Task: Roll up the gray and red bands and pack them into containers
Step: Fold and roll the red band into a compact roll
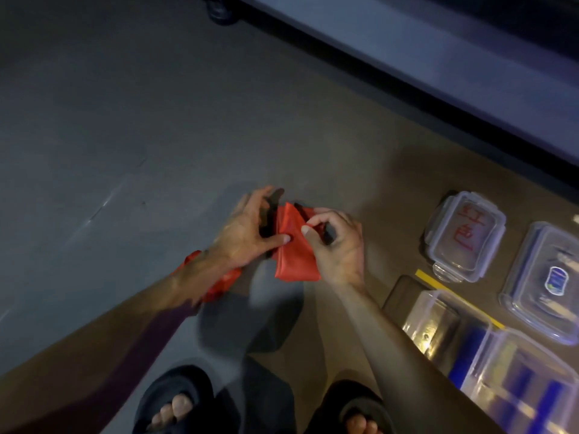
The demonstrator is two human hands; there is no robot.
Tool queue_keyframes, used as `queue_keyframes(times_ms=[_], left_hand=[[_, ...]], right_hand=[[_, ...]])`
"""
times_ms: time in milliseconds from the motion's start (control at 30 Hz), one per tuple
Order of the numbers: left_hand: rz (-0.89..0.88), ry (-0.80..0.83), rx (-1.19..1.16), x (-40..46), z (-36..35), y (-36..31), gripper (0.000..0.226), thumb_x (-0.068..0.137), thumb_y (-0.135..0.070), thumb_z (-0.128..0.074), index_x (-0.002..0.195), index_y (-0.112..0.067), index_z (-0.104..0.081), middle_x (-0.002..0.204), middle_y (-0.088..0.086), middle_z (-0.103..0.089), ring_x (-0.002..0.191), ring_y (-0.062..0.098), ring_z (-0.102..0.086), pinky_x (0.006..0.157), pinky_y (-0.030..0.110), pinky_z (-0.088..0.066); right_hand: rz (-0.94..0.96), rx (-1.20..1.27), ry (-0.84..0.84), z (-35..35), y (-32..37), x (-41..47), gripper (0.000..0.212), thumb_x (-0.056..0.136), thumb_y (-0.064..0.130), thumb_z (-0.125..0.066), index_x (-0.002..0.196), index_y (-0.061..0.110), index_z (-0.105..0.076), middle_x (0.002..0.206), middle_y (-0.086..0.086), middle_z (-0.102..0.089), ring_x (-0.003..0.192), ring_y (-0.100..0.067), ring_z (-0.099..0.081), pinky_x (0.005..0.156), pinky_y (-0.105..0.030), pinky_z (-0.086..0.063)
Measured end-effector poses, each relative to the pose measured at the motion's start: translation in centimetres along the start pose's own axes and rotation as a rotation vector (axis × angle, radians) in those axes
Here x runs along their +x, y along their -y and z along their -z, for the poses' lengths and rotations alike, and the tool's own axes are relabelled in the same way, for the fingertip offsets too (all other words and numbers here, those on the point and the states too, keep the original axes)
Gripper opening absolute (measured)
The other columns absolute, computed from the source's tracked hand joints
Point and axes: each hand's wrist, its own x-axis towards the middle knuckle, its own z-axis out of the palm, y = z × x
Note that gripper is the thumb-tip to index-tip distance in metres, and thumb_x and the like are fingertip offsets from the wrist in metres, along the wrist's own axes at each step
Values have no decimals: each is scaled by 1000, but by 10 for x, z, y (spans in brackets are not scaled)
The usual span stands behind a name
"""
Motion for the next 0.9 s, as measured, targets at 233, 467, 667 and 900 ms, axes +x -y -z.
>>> queue_keyframes(times_ms=[233,467,667,900], left_hand=[[-442,262,279,3,46,-37,86,78,-47,-84,152,-29,-44,150,-5,-49,138,11,-42,116,27,-31],[-280,271,97,-24,54,-60,31,80,-35,-86,109,-33,-75,98,-12,-74,94,6,-68,88,35,-53],[-278,278,57,-53,60,-75,13,82,-31,-85,92,-28,-77,84,-6,-72,80,15,-67,80,43,-53],[-289,239,87,-90,80,-106,11,82,-30,-85,85,-28,-74,87,-16,-75,84,3,-69,82,28,-54]], right_hand=[[-55,225,91,22,15,-22,8,87,25,-77,89,25,-69,100,6,-75,97,-11,-72,86,-43,-58],[-101,322,84,37,29,-47,9,86,29,-78,87,28,-69,89,3,-77,84,-13,-73,75,-46,-56],[-90,481,55,47,39,-69,12,88,9,-78,86,16,-69,79,-4,-74,75,-12,-65,72,-33,-49],[-29,504,144,79,76,-92,8,90,3,-75,90,1,-67,79,-13,-74,73,-14,-66,70,-29,-50]])
